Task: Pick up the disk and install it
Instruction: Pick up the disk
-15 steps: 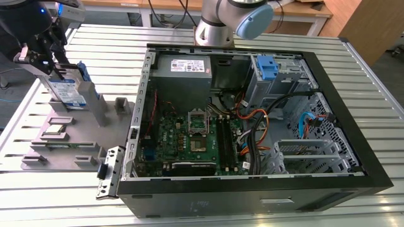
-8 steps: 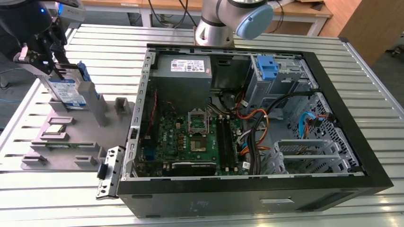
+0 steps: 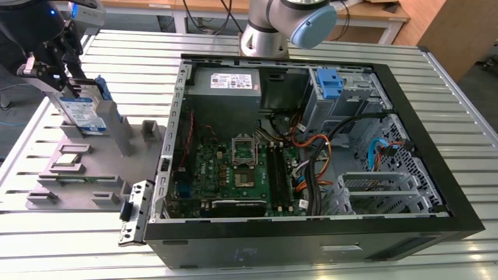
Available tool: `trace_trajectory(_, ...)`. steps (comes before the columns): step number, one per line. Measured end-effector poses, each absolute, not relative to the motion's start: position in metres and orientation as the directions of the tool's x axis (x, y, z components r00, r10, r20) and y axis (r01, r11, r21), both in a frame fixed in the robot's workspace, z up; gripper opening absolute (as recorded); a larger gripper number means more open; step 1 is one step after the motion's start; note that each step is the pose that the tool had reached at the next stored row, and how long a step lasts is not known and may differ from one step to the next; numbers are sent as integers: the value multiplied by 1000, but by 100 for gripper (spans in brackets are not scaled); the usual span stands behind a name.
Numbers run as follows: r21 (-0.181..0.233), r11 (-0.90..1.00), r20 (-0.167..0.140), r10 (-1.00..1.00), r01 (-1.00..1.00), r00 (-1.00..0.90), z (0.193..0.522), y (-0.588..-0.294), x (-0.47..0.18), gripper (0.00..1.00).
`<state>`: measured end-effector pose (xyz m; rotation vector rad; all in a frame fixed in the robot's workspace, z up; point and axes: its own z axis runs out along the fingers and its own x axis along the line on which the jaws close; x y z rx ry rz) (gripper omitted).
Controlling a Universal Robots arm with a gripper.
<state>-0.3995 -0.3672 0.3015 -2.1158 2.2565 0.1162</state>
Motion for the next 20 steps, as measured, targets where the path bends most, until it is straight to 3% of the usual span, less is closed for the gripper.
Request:
trace_trajectory(9,23,63,-85,-994,-998,-65,301,-367,-400,51)
trace_trajectory(11,23,63,-85,-994,-998,-65,301,-366,-400,49)
trace_trajectory(14,23,63,-85,-994,-998,-65,302,-366,-400,37)
trace_trajectory(20,23,63,-85,-994,-998,-65,301,-366,-400,36)
